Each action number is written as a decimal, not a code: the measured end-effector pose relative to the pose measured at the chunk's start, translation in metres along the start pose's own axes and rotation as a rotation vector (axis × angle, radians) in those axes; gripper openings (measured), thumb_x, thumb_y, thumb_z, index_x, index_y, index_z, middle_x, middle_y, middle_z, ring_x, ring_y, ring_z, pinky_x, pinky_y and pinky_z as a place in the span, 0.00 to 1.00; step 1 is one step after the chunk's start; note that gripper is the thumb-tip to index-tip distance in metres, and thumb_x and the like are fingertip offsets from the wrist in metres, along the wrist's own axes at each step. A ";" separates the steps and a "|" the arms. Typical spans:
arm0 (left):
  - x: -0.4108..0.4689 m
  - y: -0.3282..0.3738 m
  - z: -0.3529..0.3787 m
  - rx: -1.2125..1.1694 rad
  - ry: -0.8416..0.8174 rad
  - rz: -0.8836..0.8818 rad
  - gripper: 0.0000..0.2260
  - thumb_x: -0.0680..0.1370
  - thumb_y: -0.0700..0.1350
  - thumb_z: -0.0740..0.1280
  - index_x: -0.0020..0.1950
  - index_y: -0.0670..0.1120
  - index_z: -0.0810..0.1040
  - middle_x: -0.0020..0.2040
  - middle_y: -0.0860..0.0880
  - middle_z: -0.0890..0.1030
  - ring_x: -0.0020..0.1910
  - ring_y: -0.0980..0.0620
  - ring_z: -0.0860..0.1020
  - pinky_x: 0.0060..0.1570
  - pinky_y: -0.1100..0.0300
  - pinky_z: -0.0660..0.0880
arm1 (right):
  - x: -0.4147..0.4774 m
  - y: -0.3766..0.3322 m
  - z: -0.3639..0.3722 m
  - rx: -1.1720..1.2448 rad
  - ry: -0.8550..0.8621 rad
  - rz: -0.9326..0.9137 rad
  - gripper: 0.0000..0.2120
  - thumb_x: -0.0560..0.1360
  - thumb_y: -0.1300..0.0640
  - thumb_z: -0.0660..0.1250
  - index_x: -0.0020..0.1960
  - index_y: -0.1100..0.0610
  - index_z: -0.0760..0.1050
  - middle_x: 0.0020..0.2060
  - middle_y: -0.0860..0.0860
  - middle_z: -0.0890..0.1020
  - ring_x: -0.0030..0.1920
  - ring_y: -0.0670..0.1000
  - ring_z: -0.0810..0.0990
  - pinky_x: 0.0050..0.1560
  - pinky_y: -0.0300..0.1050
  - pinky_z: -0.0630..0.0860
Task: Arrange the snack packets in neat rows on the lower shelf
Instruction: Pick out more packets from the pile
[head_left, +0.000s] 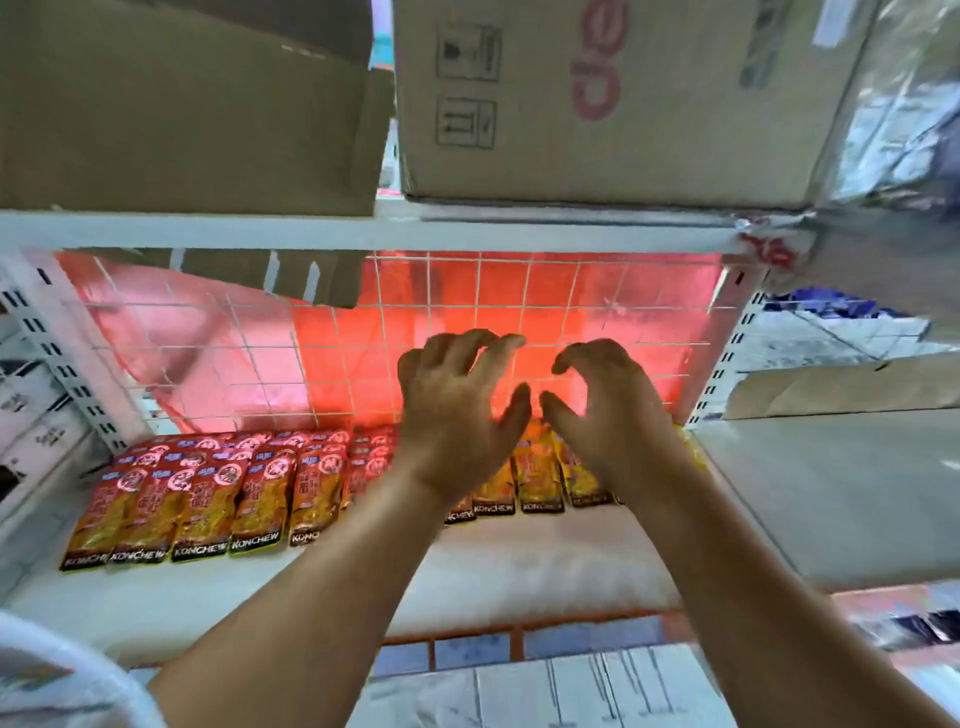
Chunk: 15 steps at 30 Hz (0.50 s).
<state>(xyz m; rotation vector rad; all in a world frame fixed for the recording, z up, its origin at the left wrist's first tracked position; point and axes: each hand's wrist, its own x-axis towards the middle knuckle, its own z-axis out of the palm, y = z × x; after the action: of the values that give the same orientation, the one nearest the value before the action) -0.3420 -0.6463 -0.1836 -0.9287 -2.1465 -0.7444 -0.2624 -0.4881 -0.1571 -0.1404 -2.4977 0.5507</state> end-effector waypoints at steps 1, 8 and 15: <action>0.009 0.017 -0.001 -0.003 0.021 0.014 0.21 0.76 0.55 0.66 0.68 0.52 0.79 0.61 0.51 0.81 0.60 0.43 0.77 0.57 0.45 0.70 | 0.000 0.004 -0.020 0.001 0.039 -0.025 0.14 0.72 0.55 0.74 0.55 0.56 0.78 0.53 0.55 0.78 0.53 0.59 0.79 0.54 0.51 0.75; 0.067 0.167 -0.015 -0.063 0.159 0.200 0.19 0.77 0.54 0.67 0.67 0.50 0.80 0.61 0.50 0.81 0.59 0.42 0.77 0.58 0.47 0.71 | -0.027 0.040 -0.184 -0.055 0.277 -0.070 0.14 0.70 0.50 0.70 0.52 0.55 0.79 0.50 0.53 0.80 0.49 0.56 0.78 0.51 0.48 0.73; 0.111 0.310 -0.020 -0.086 0.072 0.377 0.22 0.77 0.55 0.63 0.69 0.51 0.77 0.64 0.48 0.78 0.60 0.42 0.76 0.60 0.45 0.71 | -0.080 0.094 -0.321 -0.215 0.360 -0.008 0.13 0.74 0.54 0.73 0.56 0.55 0.78 0.52 0.52 0.78 0.52 0.54 0.77 0.51 0.41 0.67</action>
<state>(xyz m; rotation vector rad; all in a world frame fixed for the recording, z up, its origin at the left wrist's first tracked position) -0.1509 -0.4364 -0.0159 -1.2859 -1.8145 -0.6700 -0.0193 -0.3064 0.0039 -0.2858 -2.1966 0.2266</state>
